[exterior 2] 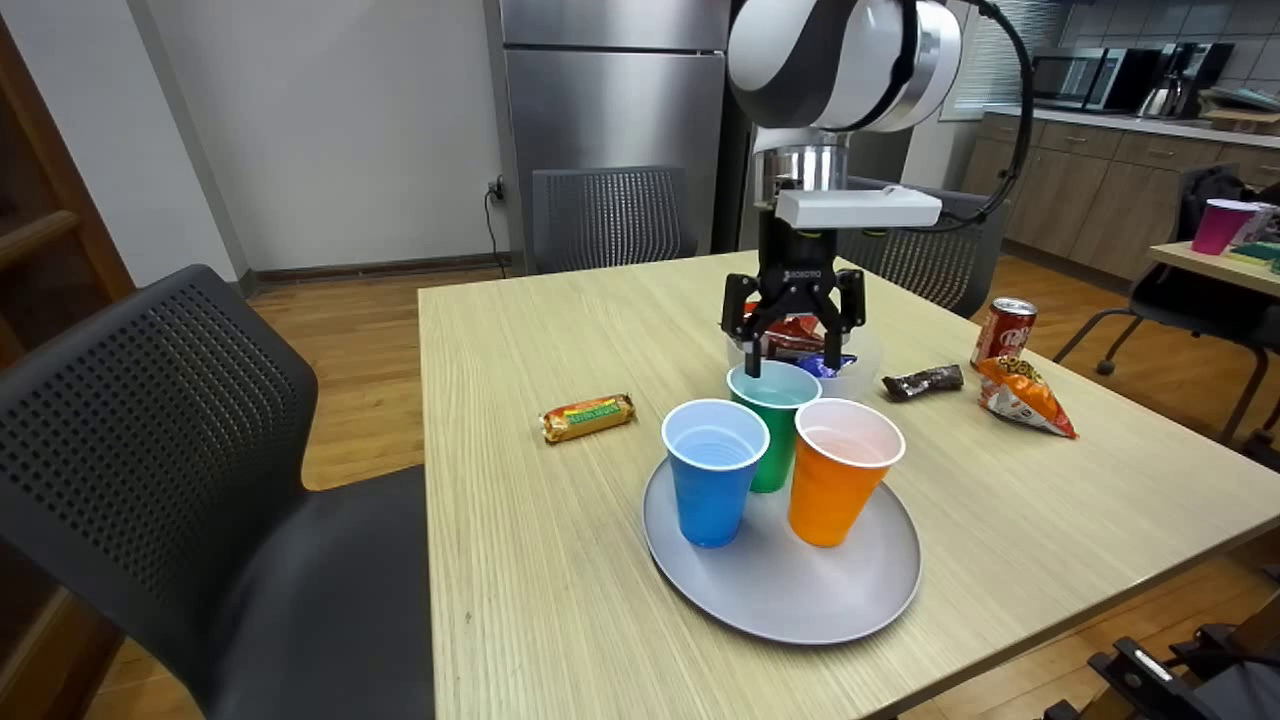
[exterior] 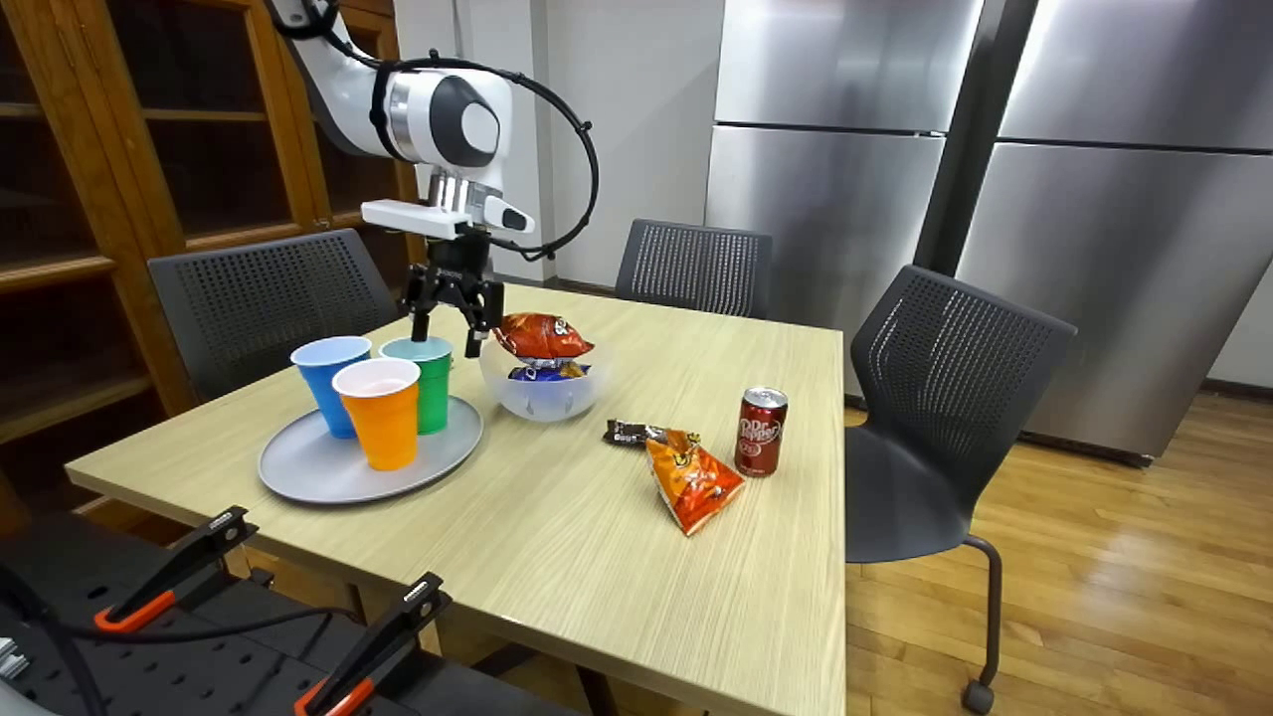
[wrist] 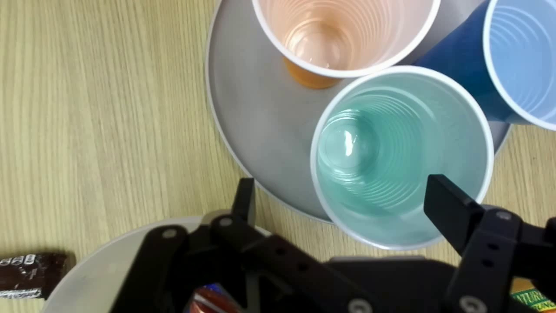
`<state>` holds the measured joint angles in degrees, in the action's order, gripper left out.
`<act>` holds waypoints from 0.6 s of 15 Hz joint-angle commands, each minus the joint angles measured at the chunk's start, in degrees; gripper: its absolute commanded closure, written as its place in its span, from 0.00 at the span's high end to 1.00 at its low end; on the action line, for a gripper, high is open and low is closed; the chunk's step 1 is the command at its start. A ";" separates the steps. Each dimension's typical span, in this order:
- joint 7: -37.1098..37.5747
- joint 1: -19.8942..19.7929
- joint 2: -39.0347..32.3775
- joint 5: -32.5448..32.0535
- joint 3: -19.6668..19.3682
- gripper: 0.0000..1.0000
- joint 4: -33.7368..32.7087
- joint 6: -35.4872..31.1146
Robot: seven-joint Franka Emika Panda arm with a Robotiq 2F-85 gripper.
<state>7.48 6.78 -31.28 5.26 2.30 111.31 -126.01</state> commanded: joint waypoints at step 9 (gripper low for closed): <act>-3.50 -4.22 15.20 1.43 -0.17 1.00 13.46 -5.75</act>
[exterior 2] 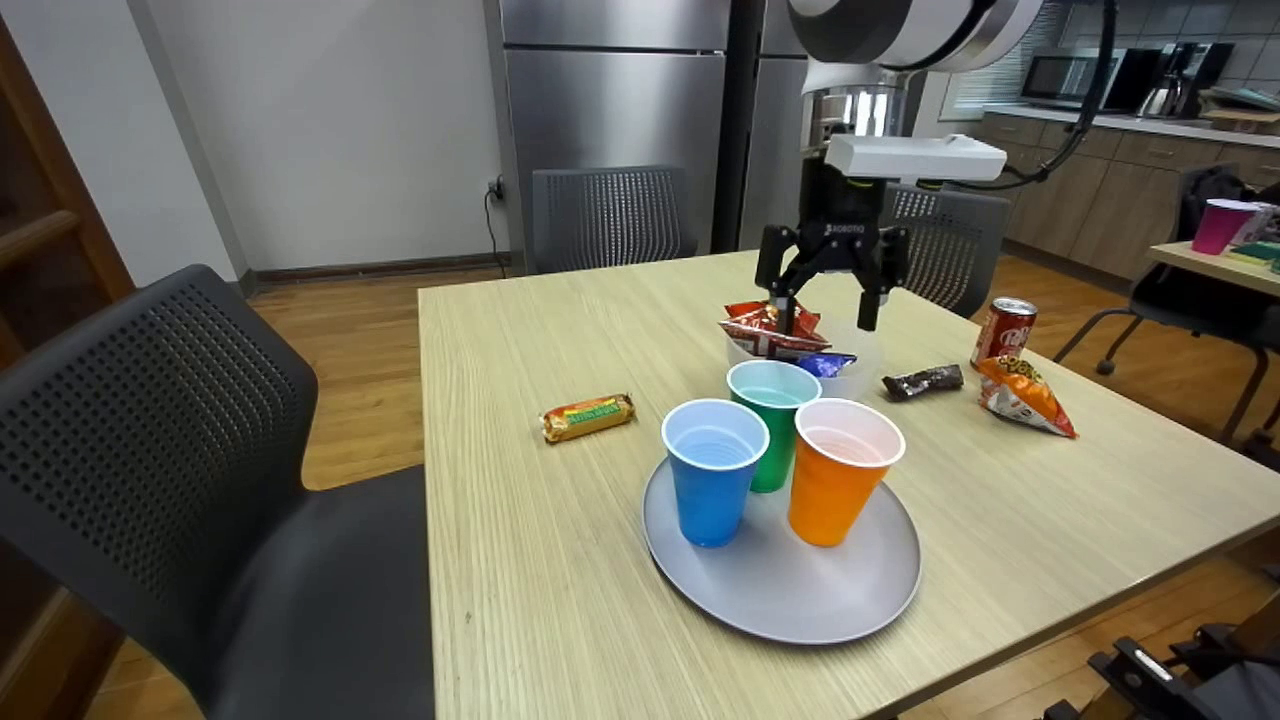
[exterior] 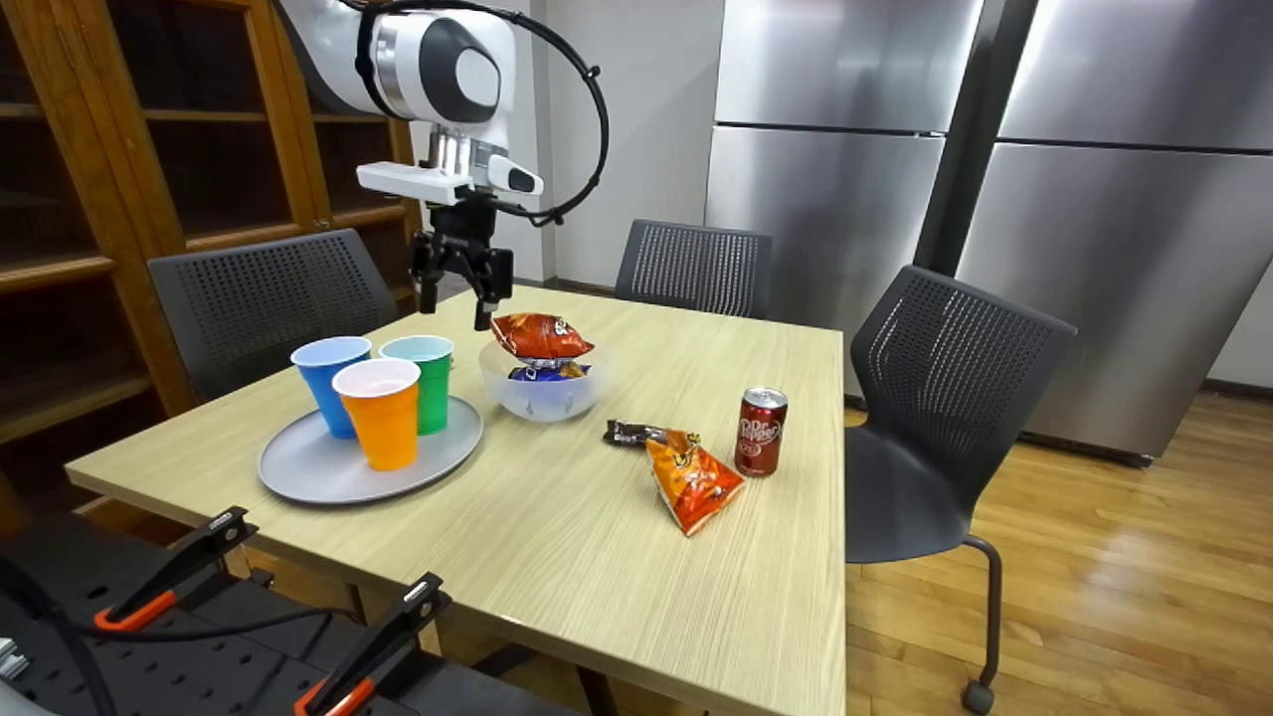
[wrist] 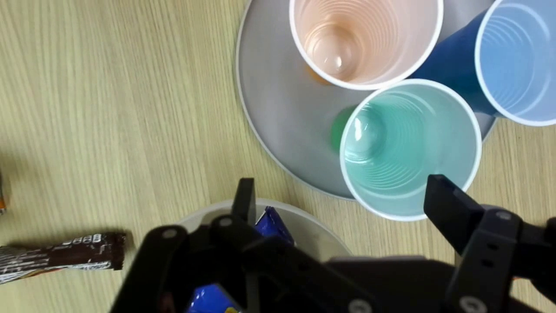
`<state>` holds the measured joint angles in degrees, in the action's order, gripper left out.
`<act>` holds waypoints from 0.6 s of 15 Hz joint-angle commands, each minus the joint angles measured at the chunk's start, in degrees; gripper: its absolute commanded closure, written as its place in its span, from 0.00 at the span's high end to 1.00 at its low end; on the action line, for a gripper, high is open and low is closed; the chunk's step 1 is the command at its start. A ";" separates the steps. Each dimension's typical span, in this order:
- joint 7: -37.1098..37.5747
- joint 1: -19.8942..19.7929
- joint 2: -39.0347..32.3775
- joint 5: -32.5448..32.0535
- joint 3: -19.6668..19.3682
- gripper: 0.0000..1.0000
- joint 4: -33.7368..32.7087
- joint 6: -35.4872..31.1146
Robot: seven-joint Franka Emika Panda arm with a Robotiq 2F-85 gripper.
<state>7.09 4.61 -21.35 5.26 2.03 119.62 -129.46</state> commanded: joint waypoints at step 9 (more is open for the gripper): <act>-14.49 -10.29 9.55 6.59 -3.13 1.00 9.58 -4.69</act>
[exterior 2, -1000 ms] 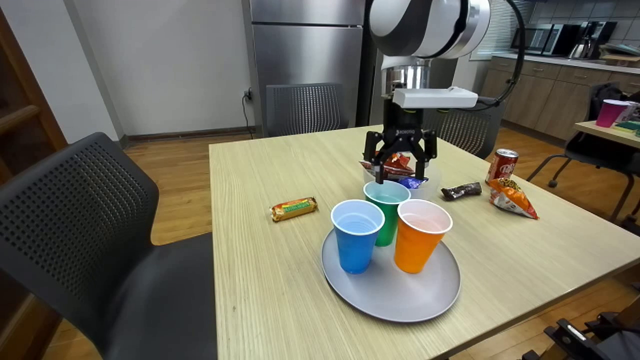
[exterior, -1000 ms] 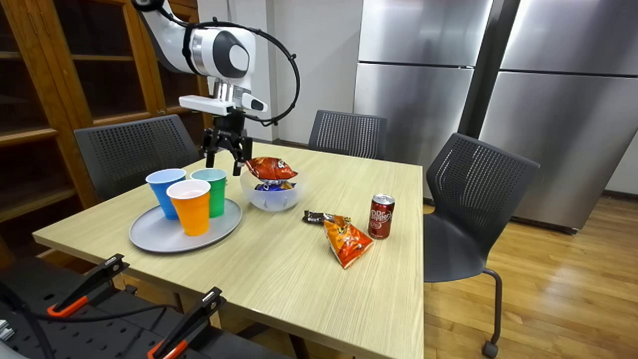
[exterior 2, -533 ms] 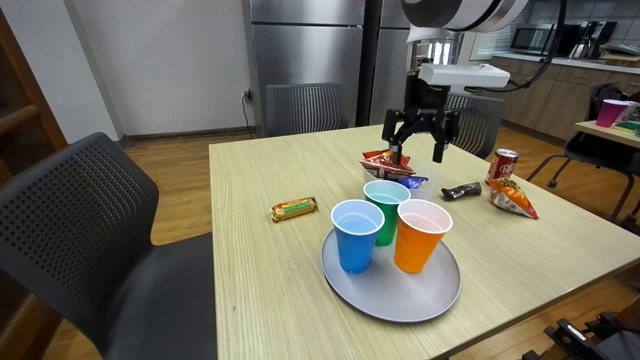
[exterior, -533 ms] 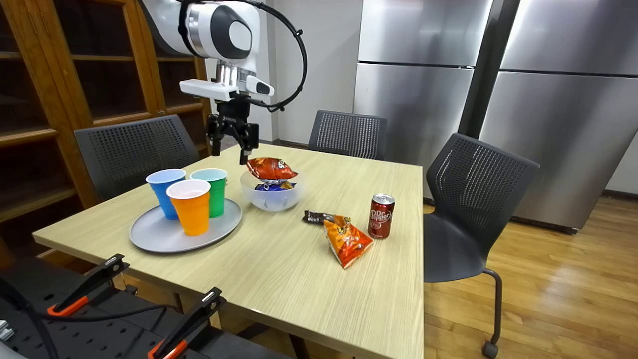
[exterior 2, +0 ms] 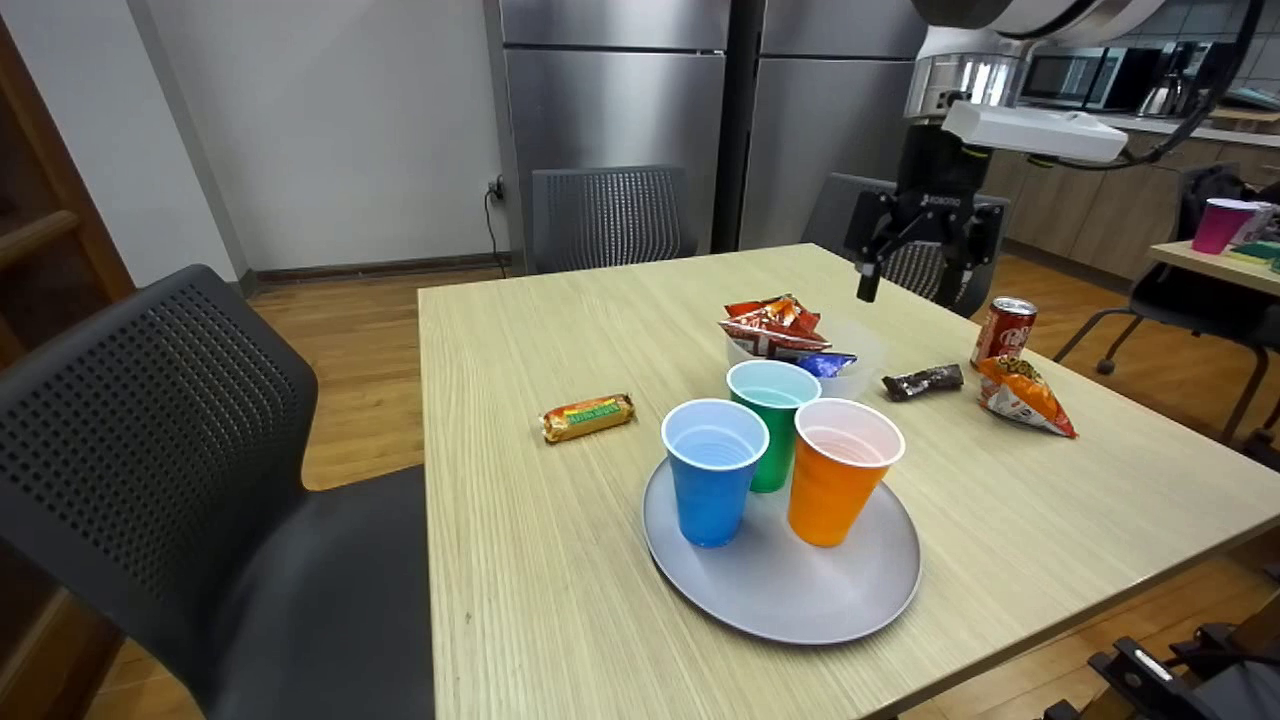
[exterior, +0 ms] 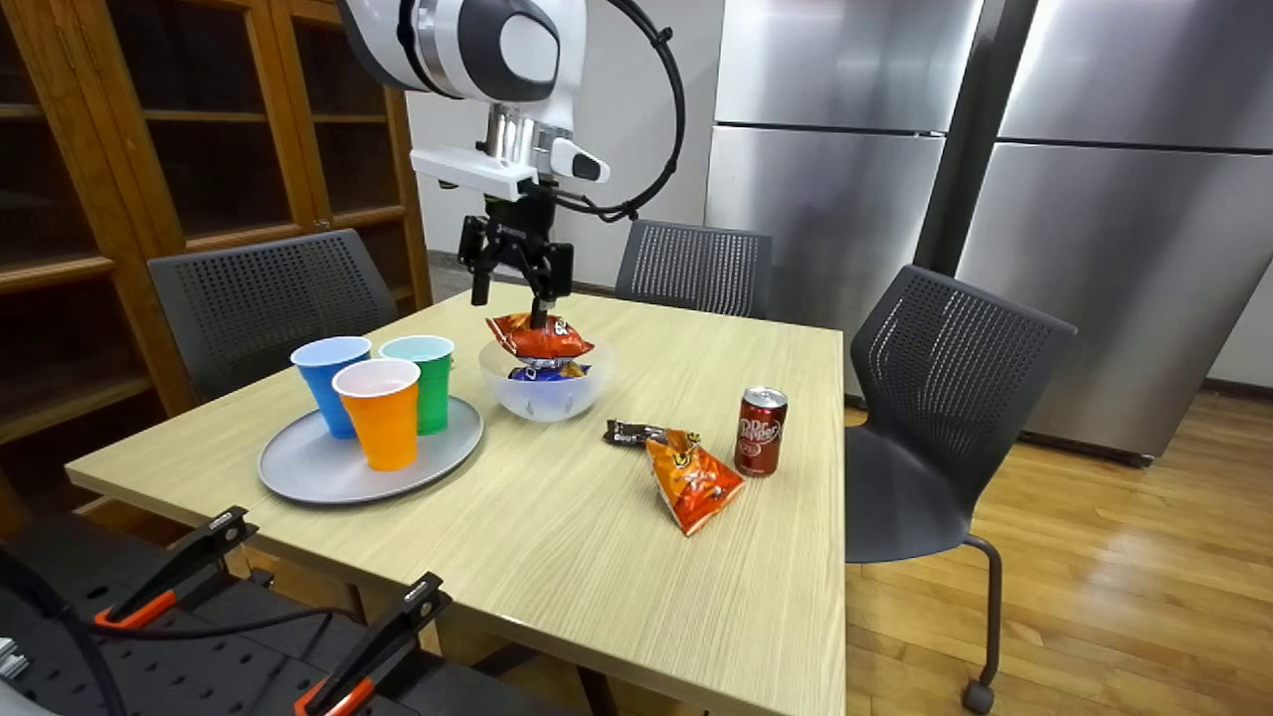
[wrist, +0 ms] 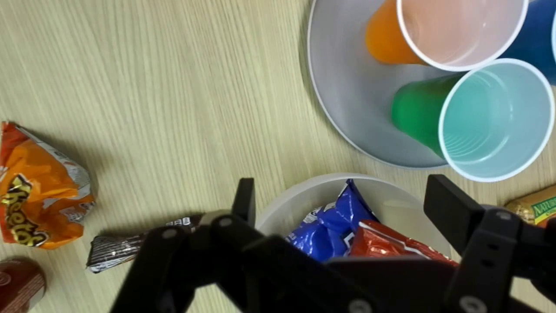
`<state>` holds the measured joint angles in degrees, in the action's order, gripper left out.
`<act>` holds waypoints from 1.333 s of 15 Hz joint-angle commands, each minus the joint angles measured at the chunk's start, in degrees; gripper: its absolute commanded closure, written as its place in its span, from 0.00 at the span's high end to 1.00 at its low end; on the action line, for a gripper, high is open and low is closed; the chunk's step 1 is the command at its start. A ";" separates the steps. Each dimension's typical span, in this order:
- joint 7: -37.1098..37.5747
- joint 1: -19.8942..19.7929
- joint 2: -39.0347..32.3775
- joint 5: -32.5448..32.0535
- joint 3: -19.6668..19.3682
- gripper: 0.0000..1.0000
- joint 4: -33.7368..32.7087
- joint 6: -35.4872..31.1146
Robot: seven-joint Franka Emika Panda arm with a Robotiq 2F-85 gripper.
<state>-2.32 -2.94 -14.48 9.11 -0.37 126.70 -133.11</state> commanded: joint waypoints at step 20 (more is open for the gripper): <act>-6.22 -11.83 -8.14 2.66 -8.05 1.00 -5.38 -2.77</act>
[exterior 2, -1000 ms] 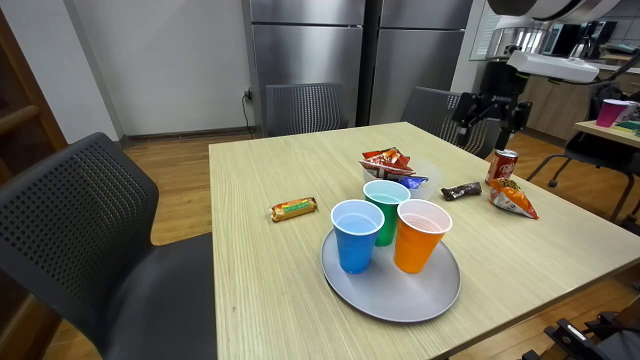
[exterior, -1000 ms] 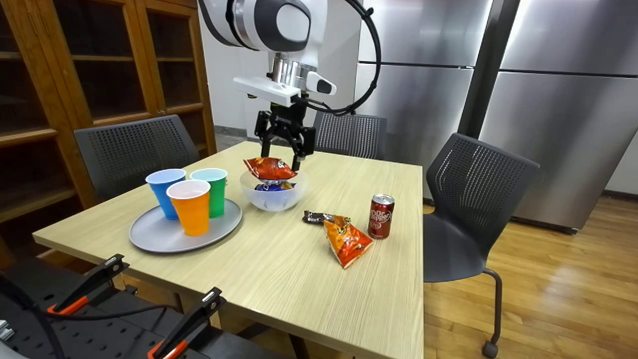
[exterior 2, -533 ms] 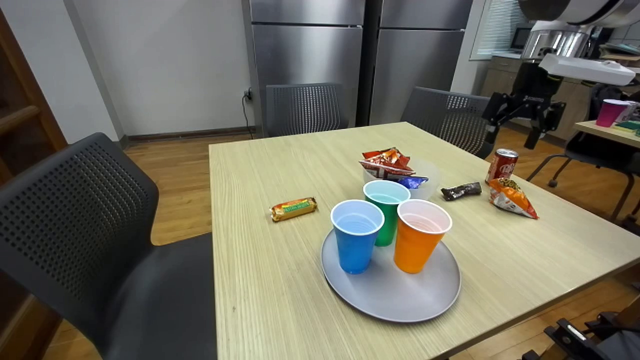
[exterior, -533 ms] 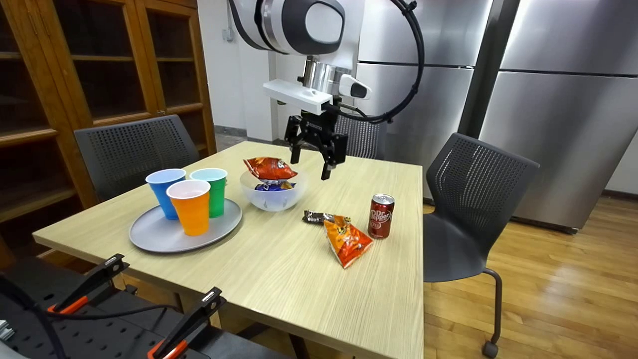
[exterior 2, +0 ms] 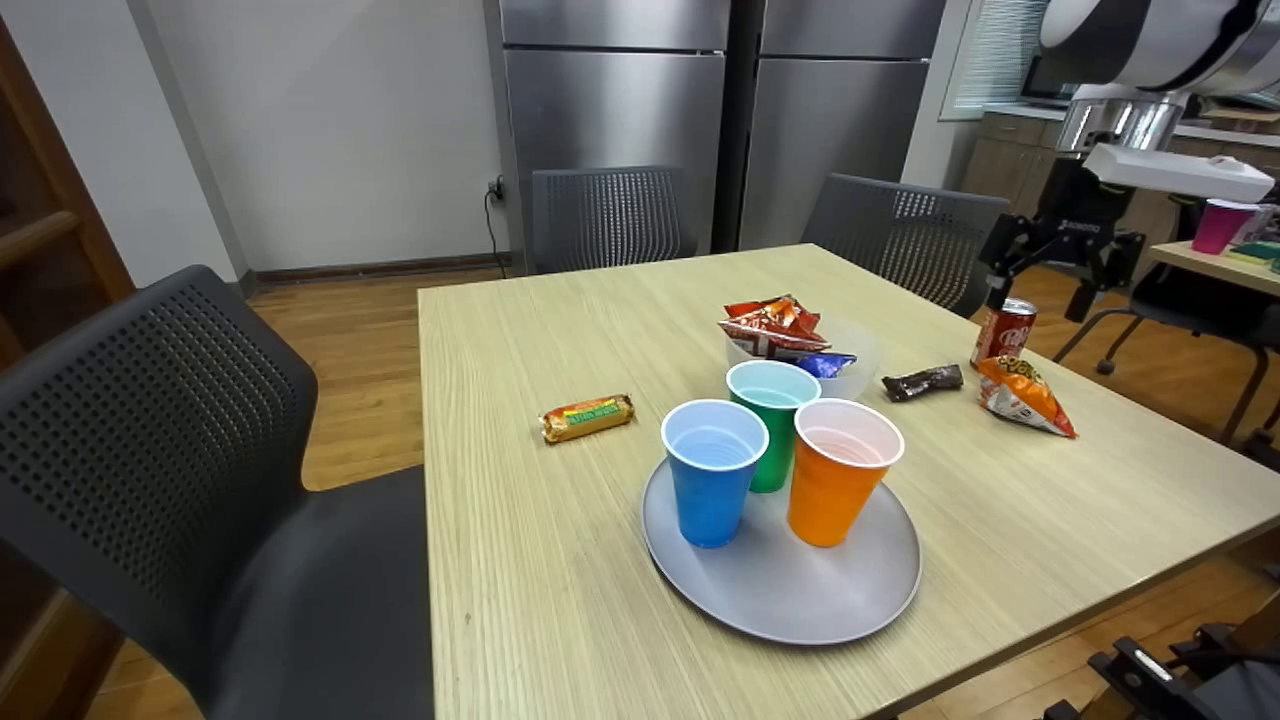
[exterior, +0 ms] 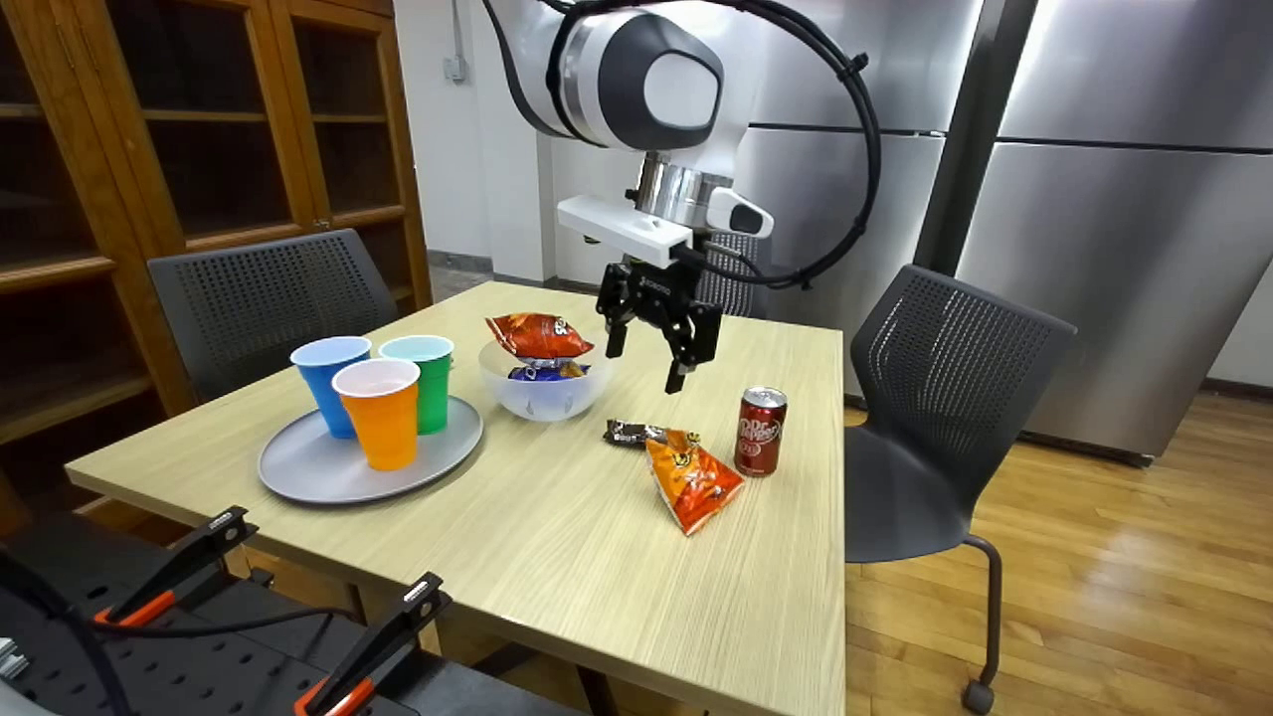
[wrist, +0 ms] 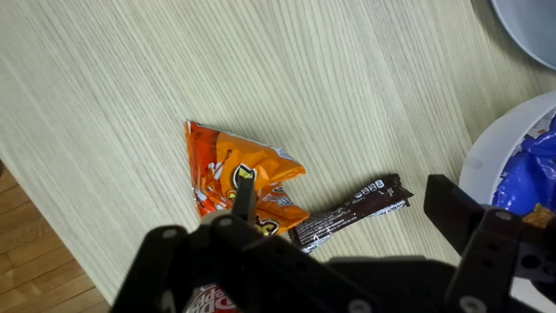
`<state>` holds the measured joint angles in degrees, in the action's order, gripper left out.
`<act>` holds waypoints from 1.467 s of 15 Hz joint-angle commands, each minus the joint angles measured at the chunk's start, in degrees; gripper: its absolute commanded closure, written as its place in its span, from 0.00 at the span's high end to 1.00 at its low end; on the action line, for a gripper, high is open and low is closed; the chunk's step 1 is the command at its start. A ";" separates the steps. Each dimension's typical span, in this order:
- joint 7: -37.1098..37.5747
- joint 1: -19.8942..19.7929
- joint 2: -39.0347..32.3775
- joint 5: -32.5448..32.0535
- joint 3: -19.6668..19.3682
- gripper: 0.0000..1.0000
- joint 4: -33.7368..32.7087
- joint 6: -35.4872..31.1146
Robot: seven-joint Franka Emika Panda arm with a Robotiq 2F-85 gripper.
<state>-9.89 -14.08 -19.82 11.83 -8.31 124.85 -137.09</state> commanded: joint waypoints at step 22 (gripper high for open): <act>-7.73 -3.19 -8.82 -1.27 1.11 1.00 -6.54 -2.19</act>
<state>-14.39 -15.04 -27.10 11.44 -8.75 120.19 -138.91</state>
